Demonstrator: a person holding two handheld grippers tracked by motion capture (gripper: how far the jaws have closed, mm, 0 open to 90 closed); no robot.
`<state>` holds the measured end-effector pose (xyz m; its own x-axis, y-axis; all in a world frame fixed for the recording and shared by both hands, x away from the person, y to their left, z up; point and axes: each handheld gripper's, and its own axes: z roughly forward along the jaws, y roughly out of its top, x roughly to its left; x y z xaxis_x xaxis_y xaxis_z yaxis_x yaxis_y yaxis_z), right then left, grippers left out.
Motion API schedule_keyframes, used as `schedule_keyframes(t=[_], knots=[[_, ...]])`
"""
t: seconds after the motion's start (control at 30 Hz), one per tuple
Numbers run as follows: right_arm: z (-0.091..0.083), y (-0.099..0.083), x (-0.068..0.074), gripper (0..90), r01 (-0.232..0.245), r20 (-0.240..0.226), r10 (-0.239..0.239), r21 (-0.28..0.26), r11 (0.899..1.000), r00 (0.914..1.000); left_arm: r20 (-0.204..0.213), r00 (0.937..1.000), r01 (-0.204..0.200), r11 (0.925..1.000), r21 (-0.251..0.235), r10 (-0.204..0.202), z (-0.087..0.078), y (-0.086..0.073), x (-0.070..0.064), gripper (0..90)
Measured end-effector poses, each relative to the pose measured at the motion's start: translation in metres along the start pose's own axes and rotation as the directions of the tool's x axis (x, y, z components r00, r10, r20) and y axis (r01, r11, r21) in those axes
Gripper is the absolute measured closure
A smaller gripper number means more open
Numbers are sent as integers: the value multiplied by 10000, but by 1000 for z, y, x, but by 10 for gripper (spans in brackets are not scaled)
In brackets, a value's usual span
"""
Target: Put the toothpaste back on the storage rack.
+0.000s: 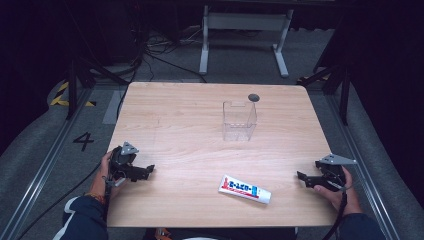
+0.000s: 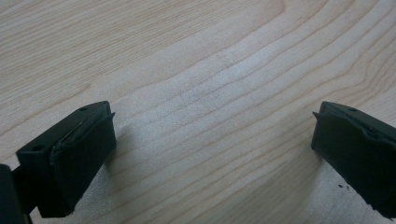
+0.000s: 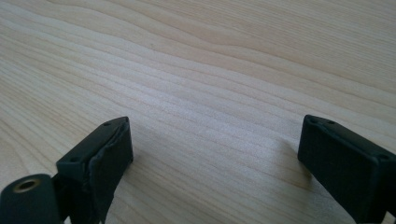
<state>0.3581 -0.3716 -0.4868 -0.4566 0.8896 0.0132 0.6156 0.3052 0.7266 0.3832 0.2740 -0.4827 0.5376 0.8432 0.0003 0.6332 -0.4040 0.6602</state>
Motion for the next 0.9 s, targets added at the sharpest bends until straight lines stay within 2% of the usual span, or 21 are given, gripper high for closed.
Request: schedule_keyframes(t=[0.13,0.23,0.37,0.53,0.57,0.67,0.73,0.77,0.87,0.9], knots=[[0,0,-1,103,71,-53,-71,-23,10000,10000,155,9999,-60,10000,-9,60,0,0,1,1],[0,-1,-1,103,70,-53,-70,-22,10000,10000,359,9988,-328,9994,-87,331,0,-2,3,4],[-1,0,0,103,29,-54,-29,34,10000,10000,434,9982,-407,9992,-56,409,-1,-2,4,4],[-1,4,1,126,48,46,-50,346,9994,10000,965,9895,-1073,9942,-33,1072,-3,-4,9,3],[-1,5,2,155,63,0,-63,394,9992,10000,1097,9880,-1093,9940,-6,1087,-3,-4,9,1],[-1,8,3,165,145,-89,-141,498,9987,9999,1169,9846,-1307,9914,-44,1303,-2,-3,11,0],[-2,9,6,165,201,-160,-192,613,9979,9997,1212,9855,-1190,9929,-32,1185,-2,-3,11,1],[-2,9,8,165,334,-181,-323,644,9974,9993,1158,9851,-1273,9918,-58,1271,-2,-3,11,1],[-5,12,17,167,473,-714,-429,611,9970,9965,1164,9848,-1293,9916,-58,1291,-2,-3,12,1],[-5,12,17,167,473,-714,-429,611,9970,9965,1164,9848,-1293,9916,-58,1291,-2,-3,12,2]])
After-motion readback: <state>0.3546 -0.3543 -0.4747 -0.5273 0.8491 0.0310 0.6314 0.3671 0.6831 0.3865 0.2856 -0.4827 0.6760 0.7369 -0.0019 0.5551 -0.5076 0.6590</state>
